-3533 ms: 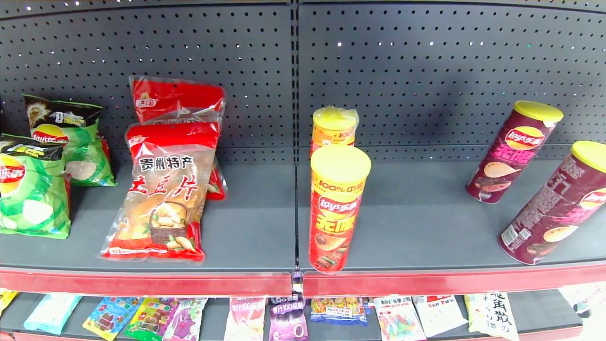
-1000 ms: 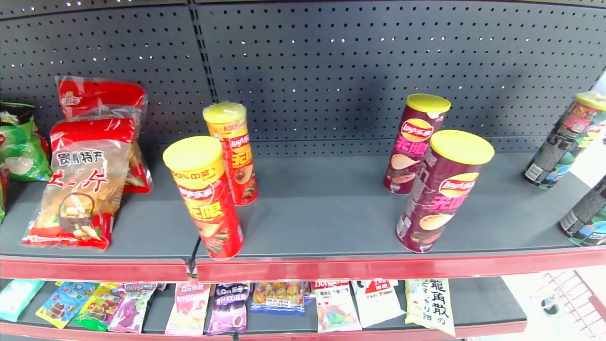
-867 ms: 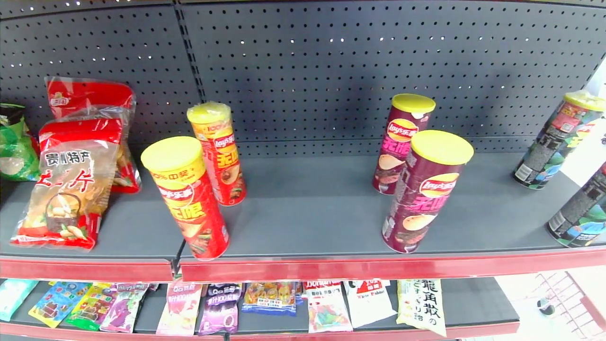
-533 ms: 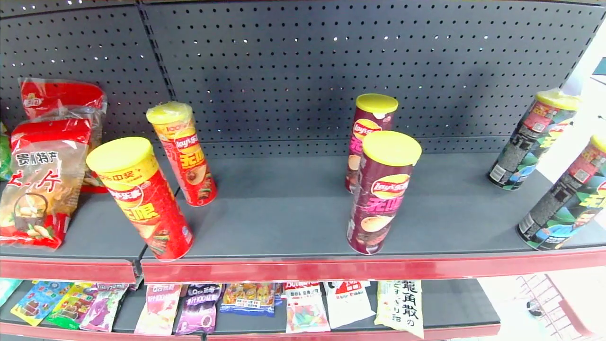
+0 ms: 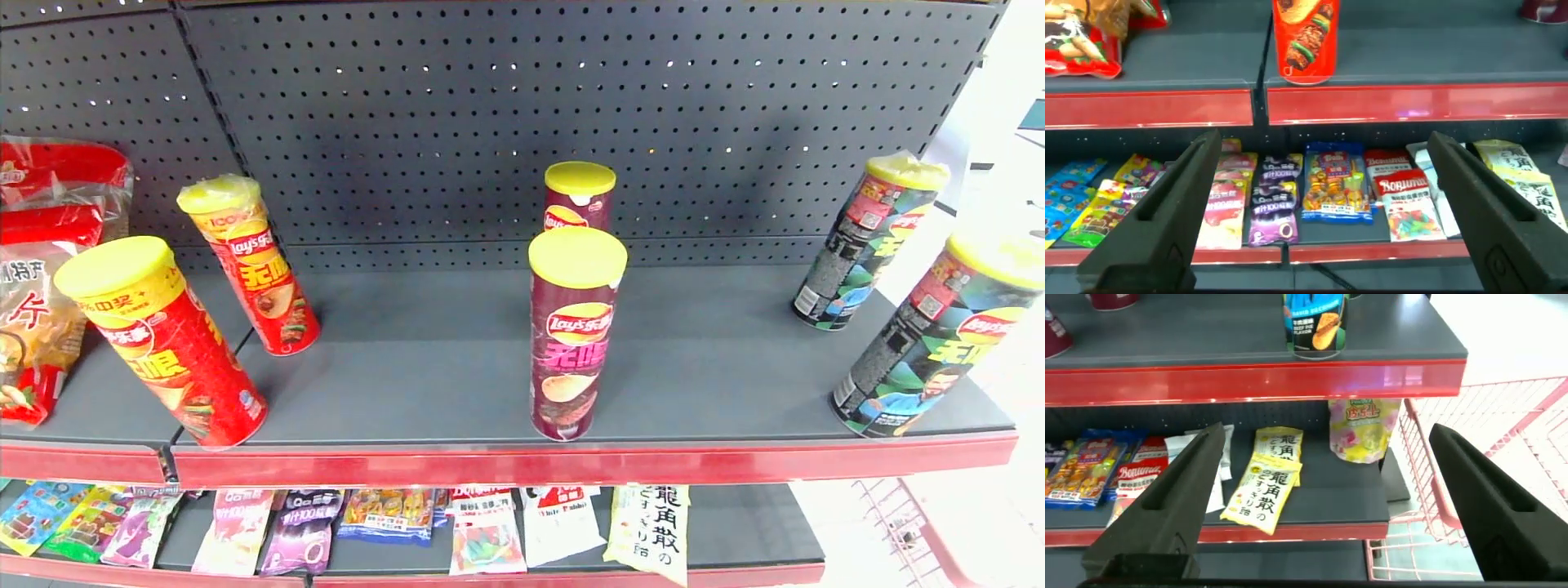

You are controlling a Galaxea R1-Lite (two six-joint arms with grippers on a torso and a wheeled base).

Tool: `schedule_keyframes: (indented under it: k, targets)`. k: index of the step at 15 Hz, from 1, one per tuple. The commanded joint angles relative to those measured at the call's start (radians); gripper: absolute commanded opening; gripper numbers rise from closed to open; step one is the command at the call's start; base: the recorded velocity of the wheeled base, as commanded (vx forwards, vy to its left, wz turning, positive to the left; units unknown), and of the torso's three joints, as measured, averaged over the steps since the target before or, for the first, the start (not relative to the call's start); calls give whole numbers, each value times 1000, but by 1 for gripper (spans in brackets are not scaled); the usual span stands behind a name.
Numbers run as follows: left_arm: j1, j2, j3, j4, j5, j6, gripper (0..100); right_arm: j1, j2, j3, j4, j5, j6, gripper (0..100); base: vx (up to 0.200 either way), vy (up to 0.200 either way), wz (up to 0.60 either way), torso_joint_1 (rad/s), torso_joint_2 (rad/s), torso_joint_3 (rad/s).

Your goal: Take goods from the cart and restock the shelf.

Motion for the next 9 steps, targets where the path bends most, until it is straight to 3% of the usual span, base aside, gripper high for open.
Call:
schedule_keyframes:
  k: [1,5,9]
  targets:
    - [1,1,1,0,0,1,100,1,0,0,0,0,-1,100,0,0,0,0,0,0]
    - [1,1,-1,0,4,1,100,1,1,0,0,0,0,100,0,0,0,0,0,0]
    - [1,1,-1,0,4,1,100,1,0,0,0,0,-1,100,0,-200,0,-1,4,2]
